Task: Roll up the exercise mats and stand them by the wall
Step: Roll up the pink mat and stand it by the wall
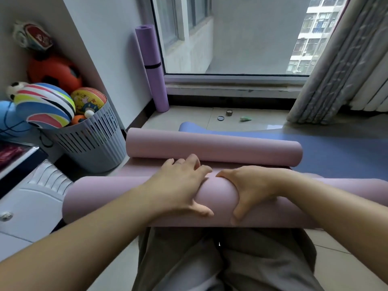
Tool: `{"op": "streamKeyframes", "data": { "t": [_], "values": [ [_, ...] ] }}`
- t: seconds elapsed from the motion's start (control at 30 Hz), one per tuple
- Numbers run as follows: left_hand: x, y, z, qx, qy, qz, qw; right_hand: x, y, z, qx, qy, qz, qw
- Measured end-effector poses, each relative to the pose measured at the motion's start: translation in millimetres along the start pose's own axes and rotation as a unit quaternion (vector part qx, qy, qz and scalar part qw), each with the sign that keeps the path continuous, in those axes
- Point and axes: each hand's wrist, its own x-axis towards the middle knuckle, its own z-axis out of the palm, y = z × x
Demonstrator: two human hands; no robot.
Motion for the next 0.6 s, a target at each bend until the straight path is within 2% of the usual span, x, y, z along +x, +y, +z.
{"op": "streamKeyframes", "data": {
  "t": [0.1, 0.17, 0.27, 0.33, 0.4, 0.47, 0.6],
  "values": [
    [-1.0, 6.8, 12.8, 0.063, 0.029, 0.014, 0.997, 9.8, 5.8, -11.5, 0.088, -0.057, 0.023, 0.994],
    [0.5, 3.0, 16.4, 0.044, 0.029, 0.009, 0.999, 12.0, 5.0, -11.7, 0.087, -0.052, 0.035, 0.994],
    [5.8, -6.4, 14.3, -0.017, 0.011, 0.002, 1.000, -0.6, 0.9, 2.7, -0.052, 0.062, 0.026, 0.996],
    [12.0, -15.3, 9.5, -0.051, -0.024, -0.006, 0.998, -11.1, -3.7, 22.9, -0.154, 0.156, 0.005, 0.976],
    [18.1, -18.6, 4.9, -0.057, -0.048, -0.013, 0.997, -10.7, -4.4, 38.2, -0.162, 0.210, 0.000, 0.964],
    [21.8, -9.5, 5.5, 0.004, -0.035, -0.024, 0.999, -4.1, -0.3, 41.2, -0.138, 0.250, 0.006, 0.958],
    [16.3, 15.7, 17.2, 0.109, 0.019, -0.058, 0.992, -1.3, 4.6, 32.9, -0.146, 0.257, 0.016, 0.955]
  ]
}}
